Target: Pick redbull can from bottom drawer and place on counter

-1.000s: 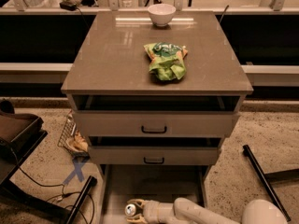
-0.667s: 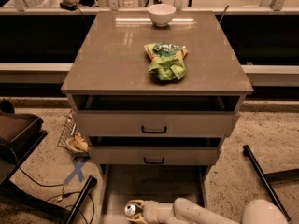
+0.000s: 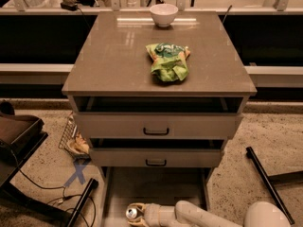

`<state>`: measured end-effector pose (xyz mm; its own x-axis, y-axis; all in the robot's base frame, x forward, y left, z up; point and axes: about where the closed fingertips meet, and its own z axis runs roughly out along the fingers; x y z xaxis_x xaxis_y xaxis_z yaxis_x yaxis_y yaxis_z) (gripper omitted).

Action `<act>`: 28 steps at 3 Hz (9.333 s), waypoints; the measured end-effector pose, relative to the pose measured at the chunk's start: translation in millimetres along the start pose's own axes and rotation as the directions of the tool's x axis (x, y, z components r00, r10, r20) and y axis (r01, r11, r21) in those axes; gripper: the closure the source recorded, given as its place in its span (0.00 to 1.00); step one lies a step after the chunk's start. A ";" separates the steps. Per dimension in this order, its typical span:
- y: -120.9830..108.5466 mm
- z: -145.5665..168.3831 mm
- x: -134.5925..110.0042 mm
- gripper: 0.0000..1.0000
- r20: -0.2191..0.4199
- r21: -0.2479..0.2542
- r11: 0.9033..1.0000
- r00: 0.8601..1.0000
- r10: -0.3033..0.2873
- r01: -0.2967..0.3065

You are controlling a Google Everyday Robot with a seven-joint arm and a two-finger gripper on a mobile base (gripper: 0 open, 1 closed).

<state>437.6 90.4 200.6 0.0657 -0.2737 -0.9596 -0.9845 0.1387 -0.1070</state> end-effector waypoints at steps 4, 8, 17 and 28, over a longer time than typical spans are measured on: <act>-40.4 -132.4 -216.0 1.00 0.086 -0.088 0.994 0.993 0.079 -0.071; -85.8 -206.9 -371.7 1.00 0.016 0.042 0.997 0.998 0.064 -0.065; -227.5 -211.8 -685.6 1.00 0.080 0.024 0.996 0.993 -0.090 0.088; -328.1 -48.9 -684.3 0.63 0.137 -0.354 0.934 0.991 0.000 0.049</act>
Offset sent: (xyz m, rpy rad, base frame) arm 0.0121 -0.0584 0.1952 0.1423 0.0830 0.1362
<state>707.7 185.7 905.1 0.0869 -0.1406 -0.9862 -0.9738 -0.2206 -0.0543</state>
